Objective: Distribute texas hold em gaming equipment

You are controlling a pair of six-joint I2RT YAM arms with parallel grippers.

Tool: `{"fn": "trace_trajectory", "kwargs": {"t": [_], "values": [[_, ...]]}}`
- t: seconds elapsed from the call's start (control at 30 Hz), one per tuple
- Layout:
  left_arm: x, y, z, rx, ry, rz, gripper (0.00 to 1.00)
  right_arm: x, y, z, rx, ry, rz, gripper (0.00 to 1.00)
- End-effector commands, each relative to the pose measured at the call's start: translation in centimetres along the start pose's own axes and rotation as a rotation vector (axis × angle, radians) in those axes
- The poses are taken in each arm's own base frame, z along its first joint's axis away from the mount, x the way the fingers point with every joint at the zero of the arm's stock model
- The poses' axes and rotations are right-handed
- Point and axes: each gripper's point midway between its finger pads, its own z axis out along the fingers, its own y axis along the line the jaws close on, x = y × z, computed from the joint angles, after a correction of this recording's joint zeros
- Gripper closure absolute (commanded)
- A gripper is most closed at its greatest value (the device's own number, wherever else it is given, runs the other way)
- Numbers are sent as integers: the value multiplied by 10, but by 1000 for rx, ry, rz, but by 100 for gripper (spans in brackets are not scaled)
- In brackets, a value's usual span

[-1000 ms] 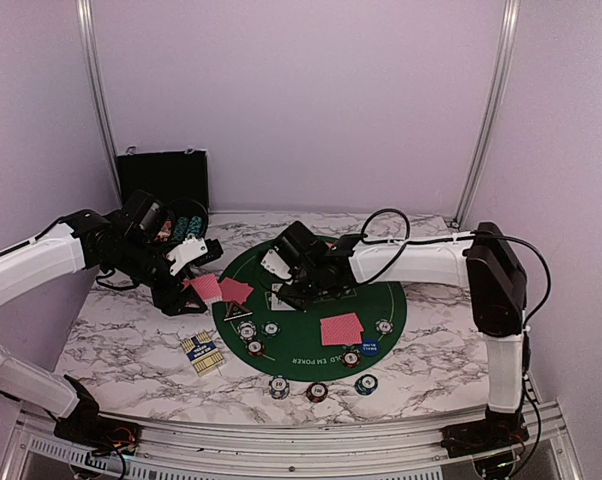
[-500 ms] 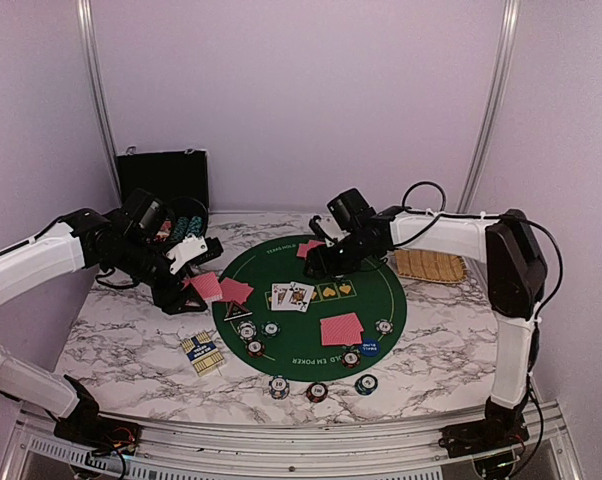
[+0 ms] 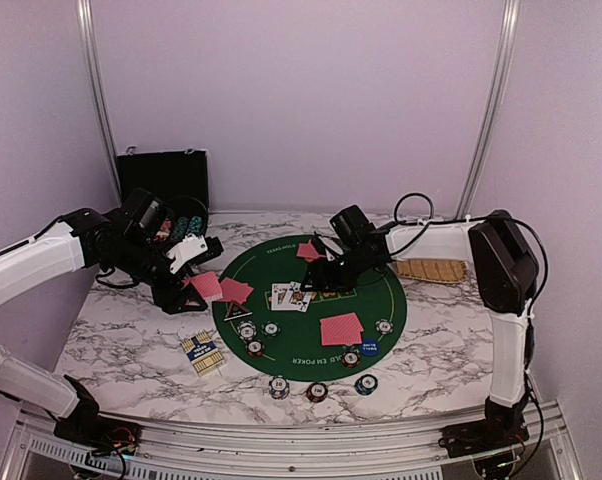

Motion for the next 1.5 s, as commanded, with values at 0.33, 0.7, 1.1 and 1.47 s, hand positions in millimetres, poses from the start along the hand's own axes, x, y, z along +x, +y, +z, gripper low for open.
{"fn": "trace_trajectory", "kwargs": {"t": [0.33, 0.7, 1.1, 1.47], "values": [[-10, 5, -7, -23, -37, 9, 100, 7, -15, 21, -92, 21, 94, 39], [-10, 5, -8, -25, -37, 9, 100, 5, -16, 34, -105, 41, 99, 40], [-10, 5, -9, -28, -36, 9, 100, -9, -9, 42, -144, 32, 107, 42], [-9, 4, -9, -30, -37, 6, 100, -22, -5, 31, -121, 10, 83, 43]]}}
